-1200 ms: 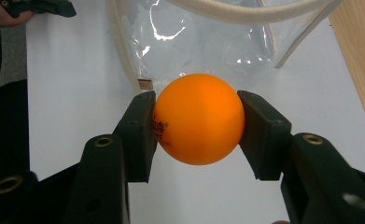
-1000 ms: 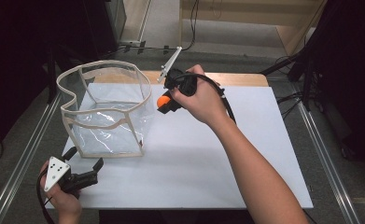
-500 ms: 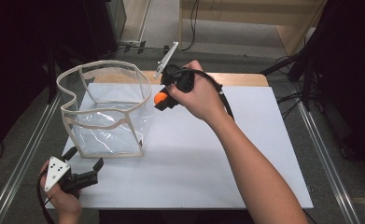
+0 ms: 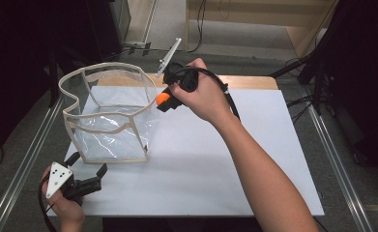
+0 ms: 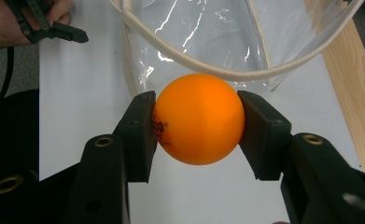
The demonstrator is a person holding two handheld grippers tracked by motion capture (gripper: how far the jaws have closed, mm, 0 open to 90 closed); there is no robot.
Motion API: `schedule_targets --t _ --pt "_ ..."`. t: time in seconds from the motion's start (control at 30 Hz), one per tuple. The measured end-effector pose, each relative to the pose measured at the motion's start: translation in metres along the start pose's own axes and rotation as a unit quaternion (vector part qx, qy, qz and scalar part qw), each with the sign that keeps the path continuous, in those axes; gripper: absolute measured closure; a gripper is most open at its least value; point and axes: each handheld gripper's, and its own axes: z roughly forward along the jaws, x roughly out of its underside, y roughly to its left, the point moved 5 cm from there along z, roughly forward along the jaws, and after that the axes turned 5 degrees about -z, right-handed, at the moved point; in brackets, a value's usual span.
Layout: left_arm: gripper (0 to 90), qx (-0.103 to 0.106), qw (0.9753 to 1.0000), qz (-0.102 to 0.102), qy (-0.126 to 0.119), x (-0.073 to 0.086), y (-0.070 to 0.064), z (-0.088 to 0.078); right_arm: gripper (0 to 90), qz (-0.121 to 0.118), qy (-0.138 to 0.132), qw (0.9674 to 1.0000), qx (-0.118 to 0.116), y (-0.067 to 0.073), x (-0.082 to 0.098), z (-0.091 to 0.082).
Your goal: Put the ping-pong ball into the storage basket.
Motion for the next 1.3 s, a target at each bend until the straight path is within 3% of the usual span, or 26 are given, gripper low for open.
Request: schedule_targets --t 0.43,1.3 --pt "0.0 0.0 1.0 0.001 0.001 0.0 0.0 0.0 48.1 -0.002 -0.001 1.0 0.003 -0.002 -0.008 -0.005" --pt "0.0 0.001 1.0 0.001 0.001 0.0 0.0 0.0 48.1 -0.009 -0.003 1.0 0.0 -0.007 -0.026 0.001"
